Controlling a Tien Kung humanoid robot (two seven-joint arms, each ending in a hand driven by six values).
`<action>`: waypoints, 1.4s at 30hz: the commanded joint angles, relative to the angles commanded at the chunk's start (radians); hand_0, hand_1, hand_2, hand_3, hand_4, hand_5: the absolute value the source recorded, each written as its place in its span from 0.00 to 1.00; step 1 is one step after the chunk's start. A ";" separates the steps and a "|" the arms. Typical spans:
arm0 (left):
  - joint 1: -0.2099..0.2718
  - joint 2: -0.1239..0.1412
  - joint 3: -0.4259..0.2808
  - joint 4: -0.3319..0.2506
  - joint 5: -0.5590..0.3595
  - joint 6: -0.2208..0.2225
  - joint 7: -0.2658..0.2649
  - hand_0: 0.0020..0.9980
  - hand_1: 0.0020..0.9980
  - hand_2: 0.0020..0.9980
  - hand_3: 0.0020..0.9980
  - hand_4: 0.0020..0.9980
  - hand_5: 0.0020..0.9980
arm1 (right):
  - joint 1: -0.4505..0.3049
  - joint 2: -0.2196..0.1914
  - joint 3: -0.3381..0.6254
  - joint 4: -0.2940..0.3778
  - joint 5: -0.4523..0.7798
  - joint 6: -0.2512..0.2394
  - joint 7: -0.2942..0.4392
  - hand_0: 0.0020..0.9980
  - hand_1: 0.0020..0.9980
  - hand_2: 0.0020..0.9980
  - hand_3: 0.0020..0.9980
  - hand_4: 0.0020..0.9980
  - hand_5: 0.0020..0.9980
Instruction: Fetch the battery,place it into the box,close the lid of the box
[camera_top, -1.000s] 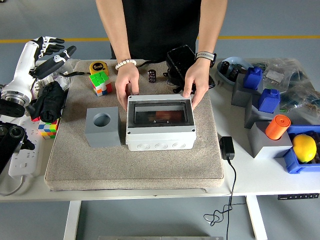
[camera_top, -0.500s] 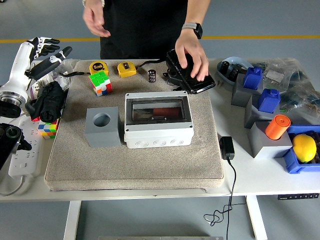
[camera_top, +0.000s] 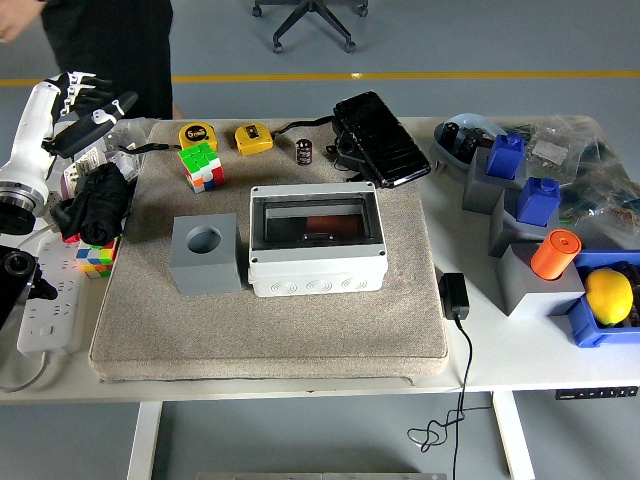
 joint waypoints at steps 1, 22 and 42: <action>0.001 0.000 -0.001 0.000 0.000 0.000 0.000 0.73 0.70 0.66 0.65 1.00 0.65 | 0.000 0.000 0.000 0.000 0.000 0.000 0.000 0.72 0.68 0.68 0.65 1.00 0.58; -0.003 0.000 -0.016 -0.002 0.003 -0.002 0.000 0.73 0.70 0.66 0.65 1.00 0.65 | 0.000 0.000 -0.003 -0.005 0.004 0.001 -0.001 0.73 0.68 0.68 0.65 1.00 0.58; 0.005 -0.002 -0.016 -0.004 0.002 -0.005 0.001 0.73 0.70 0.66 0.65 1.00 0.65 | -0.002 0.000 -0.003 -0.003 0.007 0.009 -0.016 0.73 0.69 0.68 0.65 1.00 0.58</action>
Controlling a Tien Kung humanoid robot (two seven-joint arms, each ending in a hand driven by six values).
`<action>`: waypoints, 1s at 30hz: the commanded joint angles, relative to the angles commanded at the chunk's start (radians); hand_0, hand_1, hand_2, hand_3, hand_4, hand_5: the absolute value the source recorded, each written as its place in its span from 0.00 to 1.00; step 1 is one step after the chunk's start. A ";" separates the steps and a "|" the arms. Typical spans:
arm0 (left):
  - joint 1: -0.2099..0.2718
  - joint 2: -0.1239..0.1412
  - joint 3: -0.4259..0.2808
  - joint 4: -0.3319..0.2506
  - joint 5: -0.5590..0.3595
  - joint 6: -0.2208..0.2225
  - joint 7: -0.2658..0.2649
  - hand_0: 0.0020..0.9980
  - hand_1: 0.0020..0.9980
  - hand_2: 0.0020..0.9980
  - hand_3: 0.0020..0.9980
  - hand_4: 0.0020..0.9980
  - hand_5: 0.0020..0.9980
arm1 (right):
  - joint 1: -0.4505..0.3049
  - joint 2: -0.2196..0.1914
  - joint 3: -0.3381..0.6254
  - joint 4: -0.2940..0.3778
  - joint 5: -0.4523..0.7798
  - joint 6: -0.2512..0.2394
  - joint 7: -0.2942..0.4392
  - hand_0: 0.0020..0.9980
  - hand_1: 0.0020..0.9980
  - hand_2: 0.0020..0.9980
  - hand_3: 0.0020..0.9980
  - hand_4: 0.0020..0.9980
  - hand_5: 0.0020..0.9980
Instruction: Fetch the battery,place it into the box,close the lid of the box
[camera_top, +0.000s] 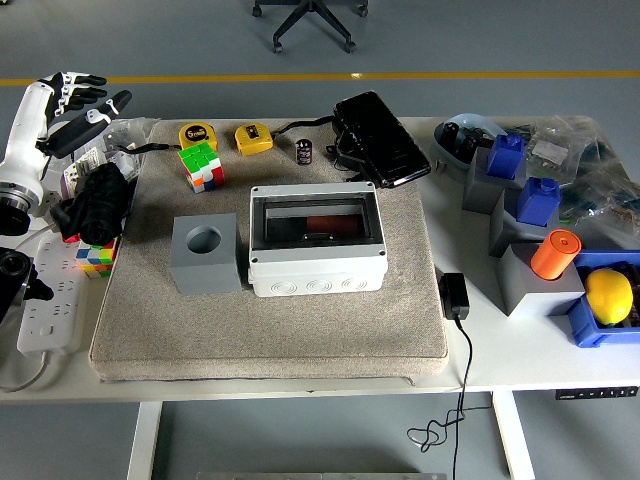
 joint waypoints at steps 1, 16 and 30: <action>0.001 0.000 0.000 0.001 0.000 0.000 0.000 0.73 0.70 0.66 0.65 1.00 0.65 | -0.001 -0.001 0.000 0.000 0.000 0.000 0.000 0.73 0.69 0.69 0.65 1.00 0.58; 0.018 -0.008 0.051 0.008 -0.016 0.005 -0.024 0.72 0.69 0.65 0.63 1.00 0.65 | -0.009 0.001 -0.005 0.003 0.007 0.003 -0.005 0.73 0.69 0.69 0.66 1.00 0.58; 0.041 0.014 0.019 -0.003 -0.030 0.002 -0.021 0.72 0.69 0.64 0.63 1.00 0.64 | -0.007 0.001 -0.017 0.003 0.015 0.007 -0.009 0.73 0.69 0.69 0.66 1.00 0.58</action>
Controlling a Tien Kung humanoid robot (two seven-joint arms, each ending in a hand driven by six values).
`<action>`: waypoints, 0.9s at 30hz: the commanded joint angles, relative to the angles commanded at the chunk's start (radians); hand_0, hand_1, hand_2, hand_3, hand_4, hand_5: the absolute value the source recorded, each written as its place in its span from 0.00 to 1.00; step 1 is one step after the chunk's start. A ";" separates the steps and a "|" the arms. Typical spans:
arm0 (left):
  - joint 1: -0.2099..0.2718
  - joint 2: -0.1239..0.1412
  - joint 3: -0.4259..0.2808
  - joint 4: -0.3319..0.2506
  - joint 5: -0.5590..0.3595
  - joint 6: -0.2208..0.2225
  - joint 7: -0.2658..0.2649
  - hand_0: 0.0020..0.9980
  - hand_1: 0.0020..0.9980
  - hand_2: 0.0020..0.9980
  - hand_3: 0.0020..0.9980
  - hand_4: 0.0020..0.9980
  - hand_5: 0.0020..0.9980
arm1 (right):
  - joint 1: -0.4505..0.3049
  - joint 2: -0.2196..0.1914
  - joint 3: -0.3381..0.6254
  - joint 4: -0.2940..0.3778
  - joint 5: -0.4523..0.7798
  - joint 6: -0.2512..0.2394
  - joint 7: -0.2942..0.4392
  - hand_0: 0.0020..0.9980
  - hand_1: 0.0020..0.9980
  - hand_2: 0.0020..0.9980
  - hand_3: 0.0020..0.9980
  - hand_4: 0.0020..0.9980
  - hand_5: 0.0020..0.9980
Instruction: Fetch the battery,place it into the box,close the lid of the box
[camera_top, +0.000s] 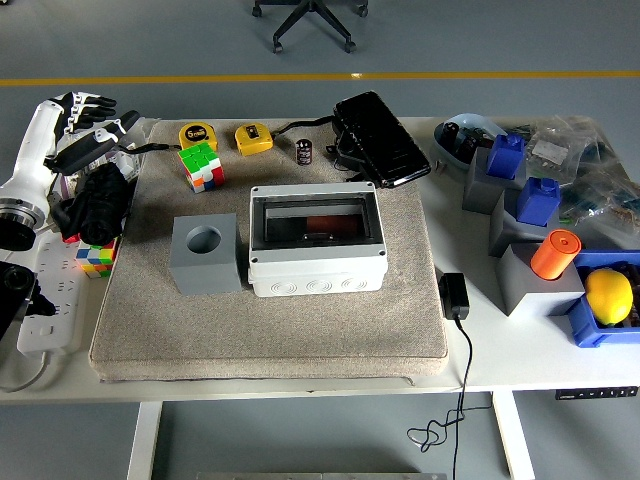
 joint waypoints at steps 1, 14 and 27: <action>0.001 0.001 -0.004 -0.001 -0.010 -0.001 0.001 0.72 0.69 0.64 0.63 1.00 0.64 | 0.001 0.000 0.000 0.000 0.000 0.000 0.000 0.73 0.69 0.69 0.66 1.00 0.59; 0.015 0.017 -0.016 -0.017 -0.021 -0.002 -0.003 0.72 0.69 0.64 0.62 0.99 0.63 | -0.002 -0.005 0.005 0.000 0.002 0.002 -0.003 0.73 0.69 0.69 0.66 1.00 0.59; 0.019 0.005 -0.046 -0.033 -0.019 -0.001 -0.003 0.72 0.69 0.64 0.62 0.99 0.62 | 0.002 -0.003 -0.004 -0.010 0.023 0.005 -0.006 0.73 0.69 0.69 0.66 1.00 0.59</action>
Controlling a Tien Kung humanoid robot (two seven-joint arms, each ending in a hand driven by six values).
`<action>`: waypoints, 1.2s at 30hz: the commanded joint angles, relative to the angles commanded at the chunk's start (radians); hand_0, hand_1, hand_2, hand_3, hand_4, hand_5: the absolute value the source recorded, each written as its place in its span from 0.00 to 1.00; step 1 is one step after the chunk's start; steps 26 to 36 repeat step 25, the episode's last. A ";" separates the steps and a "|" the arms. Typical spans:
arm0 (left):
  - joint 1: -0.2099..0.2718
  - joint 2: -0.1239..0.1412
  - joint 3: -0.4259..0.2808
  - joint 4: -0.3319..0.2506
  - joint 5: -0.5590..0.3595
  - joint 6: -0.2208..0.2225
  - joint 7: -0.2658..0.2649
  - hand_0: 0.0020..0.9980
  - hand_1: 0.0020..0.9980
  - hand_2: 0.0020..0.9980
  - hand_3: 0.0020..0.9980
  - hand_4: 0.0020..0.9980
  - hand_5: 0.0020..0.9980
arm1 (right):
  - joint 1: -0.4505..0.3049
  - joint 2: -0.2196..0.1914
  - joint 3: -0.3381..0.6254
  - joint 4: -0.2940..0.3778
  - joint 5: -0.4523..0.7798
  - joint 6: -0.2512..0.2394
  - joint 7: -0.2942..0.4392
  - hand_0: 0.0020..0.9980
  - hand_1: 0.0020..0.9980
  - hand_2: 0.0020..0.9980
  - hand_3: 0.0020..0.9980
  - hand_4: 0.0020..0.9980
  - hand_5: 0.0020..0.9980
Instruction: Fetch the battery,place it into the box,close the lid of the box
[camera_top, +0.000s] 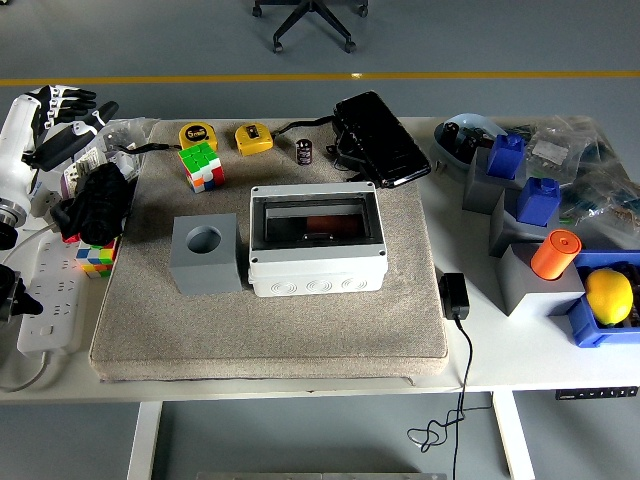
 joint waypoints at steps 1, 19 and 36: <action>-0.001 0.000 -0.001 -0.002 0.001 0.000 0.000 0.72 0.69 0.64 0.62 0.99 0.62 | 0.001 0.001 0.000 -0.001 0.002 0.000 0.000 0.73 0.69 0.69 0.66 1.00 0.59; -0.008 0.010 0.010 -0.007 0.000 -0.002 0.001 0.72 0.69 0.64 0.62 0.99 0.62 | 0.012 0.001 -0.006 -0.005 0.018 0.001 -0.001 0.73 0.69 0.69 0.67 1.00 0.59; -0.007 0.011 0.008 -0.010 -0.001 -0.003 0.001 0.72 0.69 0.64 0.62 0.99 0.62 | 0.011 -0.002 -0.001 -0.006 0.019 0.000 -0.001 0.73 0.69 0.69 0.67 1.00 0.59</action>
